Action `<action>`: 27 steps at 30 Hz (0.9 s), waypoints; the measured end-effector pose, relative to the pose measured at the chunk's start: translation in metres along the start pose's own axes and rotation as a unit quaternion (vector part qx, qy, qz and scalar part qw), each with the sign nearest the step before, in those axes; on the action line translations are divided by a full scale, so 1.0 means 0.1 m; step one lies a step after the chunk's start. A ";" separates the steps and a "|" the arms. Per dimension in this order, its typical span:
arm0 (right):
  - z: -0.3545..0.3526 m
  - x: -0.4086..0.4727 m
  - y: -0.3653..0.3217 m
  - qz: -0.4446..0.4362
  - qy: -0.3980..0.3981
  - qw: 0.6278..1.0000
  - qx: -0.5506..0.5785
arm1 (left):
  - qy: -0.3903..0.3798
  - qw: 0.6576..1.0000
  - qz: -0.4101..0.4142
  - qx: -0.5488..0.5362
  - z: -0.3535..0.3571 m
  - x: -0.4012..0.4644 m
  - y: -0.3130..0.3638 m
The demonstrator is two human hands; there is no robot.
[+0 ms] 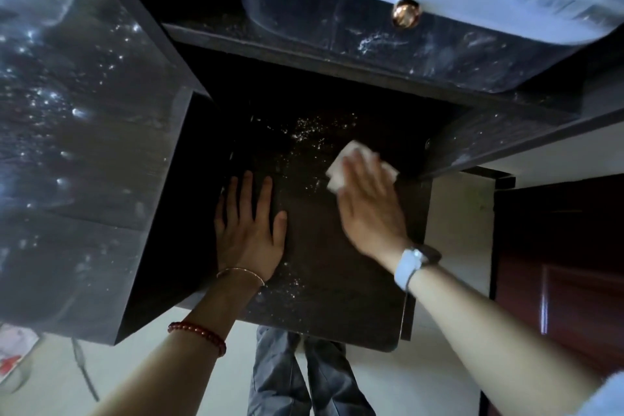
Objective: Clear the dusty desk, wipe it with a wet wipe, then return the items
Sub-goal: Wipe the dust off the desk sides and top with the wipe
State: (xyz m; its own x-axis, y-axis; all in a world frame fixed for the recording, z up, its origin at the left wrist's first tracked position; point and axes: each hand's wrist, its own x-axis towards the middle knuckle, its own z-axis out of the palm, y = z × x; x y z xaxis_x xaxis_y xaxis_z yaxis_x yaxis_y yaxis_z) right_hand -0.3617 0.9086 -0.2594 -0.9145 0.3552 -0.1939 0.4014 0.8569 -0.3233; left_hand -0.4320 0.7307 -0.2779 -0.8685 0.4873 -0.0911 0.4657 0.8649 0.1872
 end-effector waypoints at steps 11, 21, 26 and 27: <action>0.00 -0.07 -0.28 -0.195 -0.123 0.972 0.037 | 0.011 0.999 0.022 -0.020 -0.01 -0.03 -0.08; -0.20 0.97 -0.21 0.069 -0.066 0.995 0.033 | 0.033 0.998 0.023 -0.040 -0.03 -0.08 -0.08; -0.05 0.27 -0.37 -0.202 -0.130 0.971 0.008 | 0.021 0.998 0.022 -0.053 -0.05 -0.14 -0.13; -0.08 0.26 -0.28 -0.202 -0.136 0.970 0.008 | 0.018 0.998 0.028 -0.054 -0.04 -0.15 -0.16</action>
State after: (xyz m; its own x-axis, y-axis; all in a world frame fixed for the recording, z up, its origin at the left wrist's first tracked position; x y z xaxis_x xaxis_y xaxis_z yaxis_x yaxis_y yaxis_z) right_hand -0.3969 0.8966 -0.2482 -0.9505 -0.1223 -0.2856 0.0157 0.8992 -0.4373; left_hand -0.4273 0.7091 -0.2753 -0.8476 0.5289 -0.0420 0.4953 0.8172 0.2949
